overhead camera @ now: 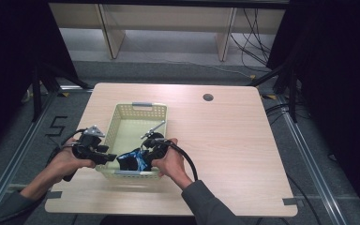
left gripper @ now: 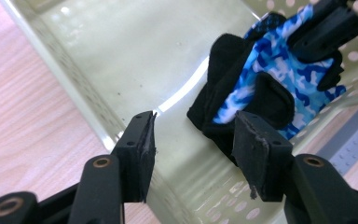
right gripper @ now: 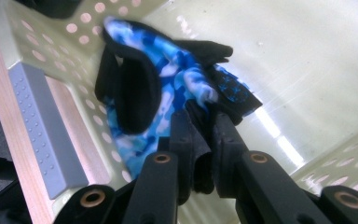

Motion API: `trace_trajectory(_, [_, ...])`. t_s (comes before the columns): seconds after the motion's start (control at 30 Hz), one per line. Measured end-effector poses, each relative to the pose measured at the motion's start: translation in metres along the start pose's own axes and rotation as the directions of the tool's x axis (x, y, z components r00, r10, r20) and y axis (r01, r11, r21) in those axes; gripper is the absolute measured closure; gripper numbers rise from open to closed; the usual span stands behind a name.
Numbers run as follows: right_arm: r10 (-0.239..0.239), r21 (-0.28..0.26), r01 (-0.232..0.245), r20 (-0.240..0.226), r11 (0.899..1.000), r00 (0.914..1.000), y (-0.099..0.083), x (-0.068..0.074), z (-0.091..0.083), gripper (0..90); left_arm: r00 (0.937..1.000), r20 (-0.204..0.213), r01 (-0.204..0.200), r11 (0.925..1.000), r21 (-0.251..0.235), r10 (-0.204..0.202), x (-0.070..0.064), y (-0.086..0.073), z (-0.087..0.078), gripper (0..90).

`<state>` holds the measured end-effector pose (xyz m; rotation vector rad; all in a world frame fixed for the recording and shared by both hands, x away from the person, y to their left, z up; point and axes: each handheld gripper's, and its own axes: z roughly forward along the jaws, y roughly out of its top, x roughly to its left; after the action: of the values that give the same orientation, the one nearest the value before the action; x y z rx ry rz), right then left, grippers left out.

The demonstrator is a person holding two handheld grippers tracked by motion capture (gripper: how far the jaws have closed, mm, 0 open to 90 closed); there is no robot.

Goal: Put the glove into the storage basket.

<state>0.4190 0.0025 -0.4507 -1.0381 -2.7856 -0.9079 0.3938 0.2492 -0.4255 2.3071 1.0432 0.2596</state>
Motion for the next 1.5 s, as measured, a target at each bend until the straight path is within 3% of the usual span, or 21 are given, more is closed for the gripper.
trace_trajectory(0.07, [-0.002,0.000,0.002,-0.003,1.000,1.0000,0.000,0.000,0.000,81.6,0.9999,0.011,0.006,1.0000,-0.004,-0.006,0.001,0.000,-0.003,47.6])
trace_trajectory(0.1, [-0.028,-0.009,0.028,0.001,1.000,0.9996,0.000,-0.002,0.000,81.4,0.9995,0.017,0.026,0.9994,-0.022,-0.025,0.000,0.001,-0.005,46.7])
trace_trajectory(0.23, [-0.028,-0.009,0.028,-0.002,1.000,0.9996,0.000,-0.002,0.000,80.5,0.9997,0.020,0.013,0.9996,-0.026,-0.012,-0.002,0.002,-0.008,46.4])
trace_trajectory(0.4, [-0.036,-0.004,0.036,0.004,0.999,0.9994,0.000,-0.001,0.000,76.7,0.9989,0.036,0.030,0.9989,-0.036,-0.029,-0.007,0.005,-0.007,41.0])
trace_trajectory(0.43, [-0.040,0.001,0.040,0.017,0.999,0.9991,0.000,0.000,0.000,75.2,0.9985,0.033,0.045,0.9981,-0.042,-0.044,-0.010,0.005,-0.006,39.8])
trace_trajectory(0.47, [-0.037,-0.008,0.037,0.035,0.999,0.9987,0.000,0.001,-0.002,68.3,0.9978,0.042,0.053,0.9978,-0.040,-0.052,-0.013,0.005,-0.005,36.9])
trace_trajectory(0.63, [-0.040,-0.032,0.042,0.064,0.999,0.9972,0.004,0.003,-0.008,57.6,0.9985,0.039,0.040,0.9984,-0.040,-0.038,-0.017,0.007,-0.006,35.6])
trace_trajectory(0.7, [-0.028,-0.056,0.032,0.075,0.998,0.9968,0.006,0.004,-0.013,51.3,0.9973,0.049,0.058,0.9968,-0.055,-0.055,-0.017,0.008,-0.007,35.3])
trace_trajectory(0.87, [-0.054,-0.157,0.064,0.065,0.985,0.9965,0.007,0.010,-0.031,44.8,0.9972,0.044,0.064,0.9938,-0.091,-0.060,-0.021,0.009,-0.012,32.9])
trace_trajectory(0.93, [-0.064,-0.170,0.076,0.073,0.982,0.9953,0.007,0.010,-0.034,43.8,0.9962,0.052,0.075,0.9916,-0.106,-0.070,-0.026,0.009,-0.013,31.6])
trace_trajectory(1.03, [-0.073,-0.209,0.086,0.071,0.974,0.9948,0.001,0.011,-0.042,41.9,0.9965,0.065,0.059,0.9909,-0.121,-0.051,-0.036,0.009,-0.012,29.8])
trace_trajectory(1.1, [-0.070,-0.201,0.082,0.068,0.976,0.9953,-0.001,0.011,-0.045,41.5,0.9960,0.073,0.061,0.9886,-0.137,-0.051,-0.038,0.009,-0.011,29.2])
trace_trajectory(1.13, [-0.070,-0.228,0.084,0.070,0.970,0.9951,-0.003,0.010,-0.045,41.1,0.9955,0.076,0.068,0.9865,-0.149,-0.057,-0.042,0.009,-0.010,29.2])
trace_trajectory(1.17, [-0.089,-0.218,0.101,0.067,0.971,0.9938,-0.005,0.008,-0.049,40.6,0.9962,0.074,0.057,0.9868,-0.151,-0.046,-0.043,0.009,-0.011,28.8])
trace_trajectory(1.2, [-0.079,-0.248,0.092,0.063,0.964,0.9949,-0.009,0.008,-0.053,40.1,0.9941,0.094,0.068,0.9855,-0.155,-0.054,-0.047,0.008,-0.010,27.9])
trace_trajectory(1.27, [-0.085,-0.242,0.096,0.055,0.965,0.9949,-0.011,0.007,-0.058,40.0,0.9931,0.104,0.070,0.9847,-0.159,-0.054,-0.051,0.008,-0.010,27.7])
trace_trajectory(1.37, [-0.080,-0.277,0.093,0.058,0.956,0.9951,-0.022,0.004,-0.067,39.7,0.9928,0.112,0.064,0.9818,-0.179,-0.044,-0.061,0.008,-0.010,27.0])
trace_trajectory(1.4, [-0.090,-0.269,0.101,0.052,0.958,0.9946,-0.024,0.003,-0.071,39.7,0.9927,0.115,0.056,0.9824,-0.178,-0.035,-0.064,0.008,-0.011,26.6])
trace_trajectory(1.5, [-0.080,-0.312,0.091,0.045,0.946,0.9957,-0.036,-0.002,-0.082,39.4,0.9900,0.140,0.048,0.9805,-0.190,-0.021,-0.077,0.008,-0.010,24.0])
